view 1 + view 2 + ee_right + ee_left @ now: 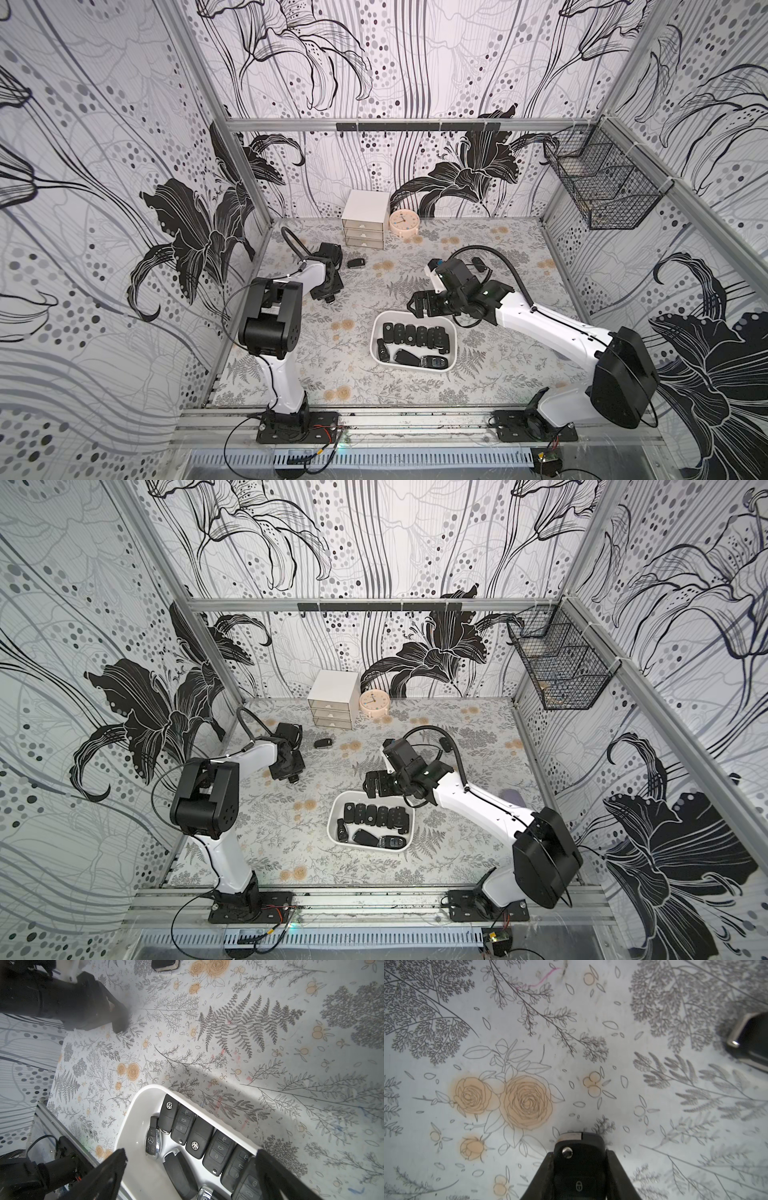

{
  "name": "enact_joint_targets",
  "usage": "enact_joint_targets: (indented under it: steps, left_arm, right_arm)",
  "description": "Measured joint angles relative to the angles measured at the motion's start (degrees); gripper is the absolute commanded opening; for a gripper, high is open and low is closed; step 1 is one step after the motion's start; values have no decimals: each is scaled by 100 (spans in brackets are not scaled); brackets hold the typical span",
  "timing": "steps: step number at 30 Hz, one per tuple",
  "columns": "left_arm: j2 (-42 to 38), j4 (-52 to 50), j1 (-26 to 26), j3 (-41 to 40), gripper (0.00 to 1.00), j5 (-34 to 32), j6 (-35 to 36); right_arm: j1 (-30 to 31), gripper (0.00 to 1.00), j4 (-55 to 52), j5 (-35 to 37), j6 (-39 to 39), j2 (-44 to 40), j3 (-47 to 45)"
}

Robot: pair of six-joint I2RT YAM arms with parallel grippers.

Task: Place the car key into the storage box
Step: Pick up the car key from the center of the board, then place the car key in the storage box.

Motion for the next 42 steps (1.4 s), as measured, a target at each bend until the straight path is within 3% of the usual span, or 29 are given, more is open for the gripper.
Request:
enact_joint_targets:
  steps: [9,14,29,42]
  left_arm:
    - [-1338,-426,-955,-17,28,-4,-444]
    - [-1545,-608,-1641,-9,28,-2,-833]
    - [-1029,-728,-3611,638,27,66,-1727]
    - [-162,-474,-4367,870,27,557,-1906]
  right_arm:
    - [0,100,223,-39,-142,-568,-435]
    - [0,100,262,-13,-142,-966,-798]
    - [0,100,-129,44,-184,-2568,-1746]
    - [0,100,-723,214,-92,-3515,-2129]
